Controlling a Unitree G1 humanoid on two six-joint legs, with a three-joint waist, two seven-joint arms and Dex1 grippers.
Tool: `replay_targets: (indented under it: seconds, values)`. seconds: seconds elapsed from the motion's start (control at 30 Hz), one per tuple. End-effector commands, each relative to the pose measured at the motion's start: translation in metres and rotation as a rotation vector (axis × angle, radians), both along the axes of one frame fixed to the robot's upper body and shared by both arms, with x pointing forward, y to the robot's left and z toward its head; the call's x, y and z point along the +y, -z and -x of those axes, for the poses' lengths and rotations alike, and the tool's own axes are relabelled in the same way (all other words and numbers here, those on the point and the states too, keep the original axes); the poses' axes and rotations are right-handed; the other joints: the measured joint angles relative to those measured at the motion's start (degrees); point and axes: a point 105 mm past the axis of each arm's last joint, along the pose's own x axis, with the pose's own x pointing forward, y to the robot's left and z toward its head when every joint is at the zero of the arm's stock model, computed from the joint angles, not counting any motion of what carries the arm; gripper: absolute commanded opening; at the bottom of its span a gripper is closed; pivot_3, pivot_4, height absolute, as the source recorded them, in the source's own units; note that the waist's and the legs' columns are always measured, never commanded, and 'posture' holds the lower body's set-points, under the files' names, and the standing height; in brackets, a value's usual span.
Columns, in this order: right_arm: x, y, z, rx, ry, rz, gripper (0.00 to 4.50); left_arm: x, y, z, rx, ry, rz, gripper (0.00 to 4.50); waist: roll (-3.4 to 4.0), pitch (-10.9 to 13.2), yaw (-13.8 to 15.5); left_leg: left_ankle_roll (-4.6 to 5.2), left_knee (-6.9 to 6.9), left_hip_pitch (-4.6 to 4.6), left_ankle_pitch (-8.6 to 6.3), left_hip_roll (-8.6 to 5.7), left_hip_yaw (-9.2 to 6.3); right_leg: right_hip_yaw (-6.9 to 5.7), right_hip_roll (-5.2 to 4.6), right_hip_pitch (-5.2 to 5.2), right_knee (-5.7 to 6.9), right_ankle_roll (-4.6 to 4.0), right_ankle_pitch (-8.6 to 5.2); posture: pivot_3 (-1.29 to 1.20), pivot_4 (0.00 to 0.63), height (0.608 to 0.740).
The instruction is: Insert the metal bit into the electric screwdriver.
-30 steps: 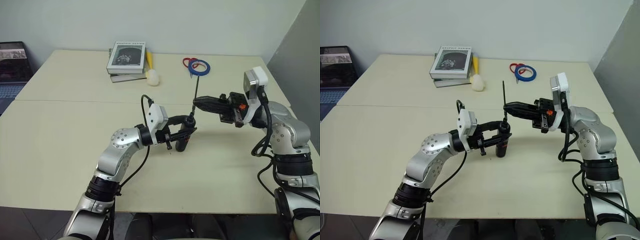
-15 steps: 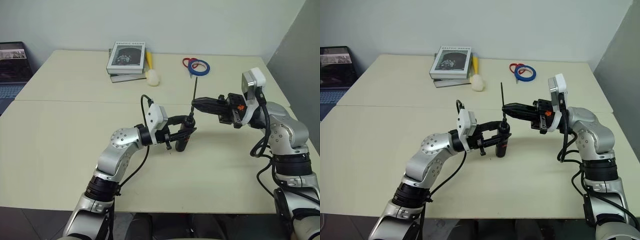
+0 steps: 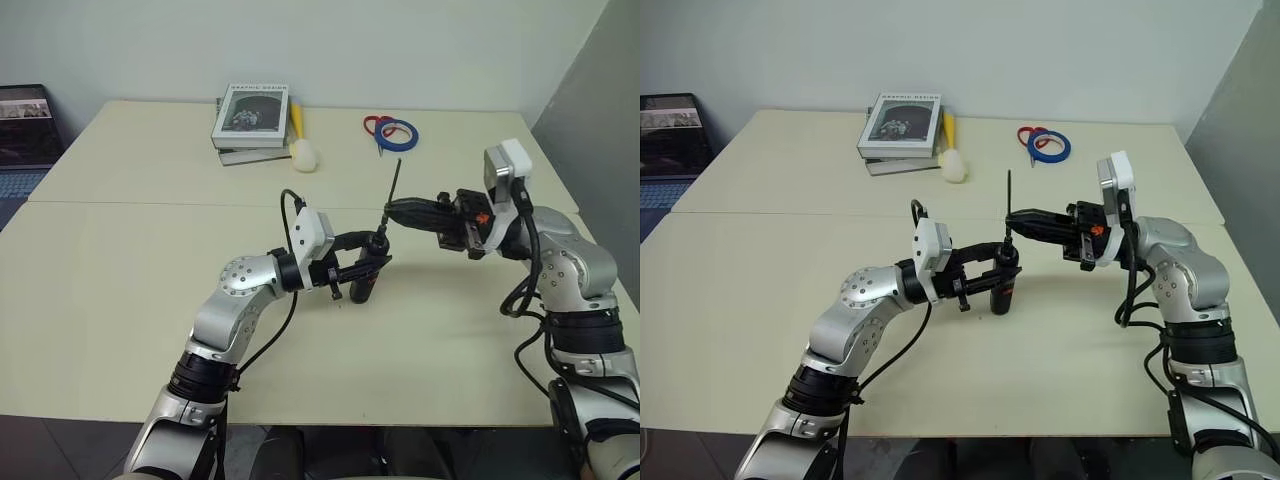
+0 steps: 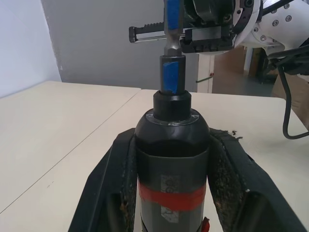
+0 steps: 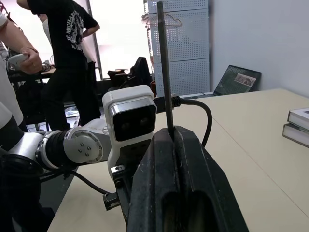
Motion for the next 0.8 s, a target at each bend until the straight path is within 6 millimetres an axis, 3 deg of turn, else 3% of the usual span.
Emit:
replay_targets:
  seconds: [0.03, 0.3, 0.77, 0.8]
  values:
    - [0.0017, 0.0011, 0.0034, -0.016, -0.029, 0.041, 0.00, 0.0091, -0.0007, -0.0031, -0.009, -0.037, -0.015, 1.64, 0.00, 0.00, 0.00, 0.00, 0.00, 0.00, 0.00, 0.00, 0.00, 0.00, 0.00, 0.00, 0.00, 0.00, 0.00, 0.00, 0.150, 0.740]
    - [0.0018, -0.0036, 0.0068, 0.070, -0.091, 0.070, 0.00, 0.0090, -0.0004, -0.0026, -0.011, -0.034, -0.019, 1.64, 0.00, 0.00, -0.01, 0.00, 0.00, 0.01, 0.00, 0.00, 0.00, 0.00, 0.00, 0.00, 0.01, 0.00, 0.00, 0.00, 0.150, 0.740]
    - [0.0032, 0.0024, 0.0090, 0.007, -0.100, 0.181, 0.00, 0.0092, -0.0007, -0.0024, -0.018, -0.033, -0.025, 1.64, 0.00, 0.00, -0.03, 0.00, -0.02, 0.00, 0.00, 0.00, 0.00, 0.00, 0.00, 0.00, -0.02, 0.00, -0.01, 0.00, 0.150, 0.740]
    - [0.0028, 0.0022, 0.0085, 0.008, -0.098, 0.184, 0.20, 0.0093, -0.0007, -0.0025, -0.018, -0.033, -0.025, 1.64, 0.01, 0.00, -0.03, 0.00, -0.02, 0.00, 0.00, 0.00, 0.00, 0.00, 0.00, 0.00, -0.01, -0.01, -0.01, 0.00, 0.150, 0.740]
